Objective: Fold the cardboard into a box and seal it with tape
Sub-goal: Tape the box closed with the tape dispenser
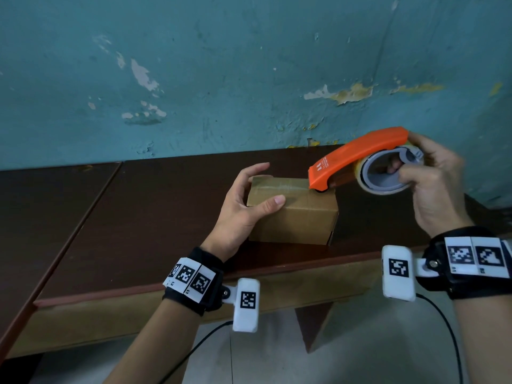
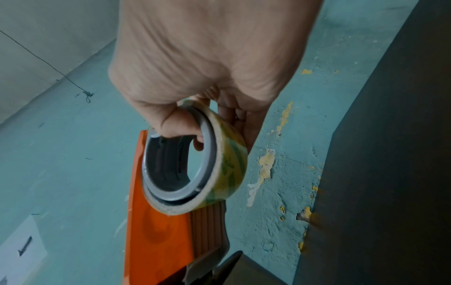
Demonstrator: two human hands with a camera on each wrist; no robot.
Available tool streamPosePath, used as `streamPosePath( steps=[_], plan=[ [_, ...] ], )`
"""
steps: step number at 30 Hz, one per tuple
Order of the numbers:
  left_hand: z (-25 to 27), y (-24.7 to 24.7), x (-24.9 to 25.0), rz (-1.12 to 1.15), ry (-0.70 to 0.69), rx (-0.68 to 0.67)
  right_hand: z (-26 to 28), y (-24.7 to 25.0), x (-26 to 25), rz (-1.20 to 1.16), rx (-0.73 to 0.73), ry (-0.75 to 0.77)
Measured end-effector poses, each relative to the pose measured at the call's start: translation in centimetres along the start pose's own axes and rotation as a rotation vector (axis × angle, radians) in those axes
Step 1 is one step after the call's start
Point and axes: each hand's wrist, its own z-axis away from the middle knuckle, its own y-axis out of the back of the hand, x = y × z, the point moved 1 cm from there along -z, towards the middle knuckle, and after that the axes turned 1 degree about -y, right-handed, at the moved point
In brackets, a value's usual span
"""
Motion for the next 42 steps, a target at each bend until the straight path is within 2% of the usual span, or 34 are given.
streamPosePath(
  steps=[15, 25, 37, 42],
  plan=[
    [0.1, -0.2, 0.6, 0.01, -0.001, -0.008, 0.0, -0.1, 0.4, 0.09, 0.021, 0.052],
    [0.0, 0.0, 0.2, -0.008, 0.005, -0.001, -0.3, 0.2, 0.8, -0.014, 0.065, -0.029],
    [0.1, -0.2, 0.0, -0.038, -0.037, 0.002, -0.6, -0.6, -0.5, -0.169, 0.128, 0.001],
    [0.1, -0.4, -0.1, 0.015, -0.059, 0.008, -0.7, -0.6, -0.8, -0.138, 0.124, -0.001]
  ],
)
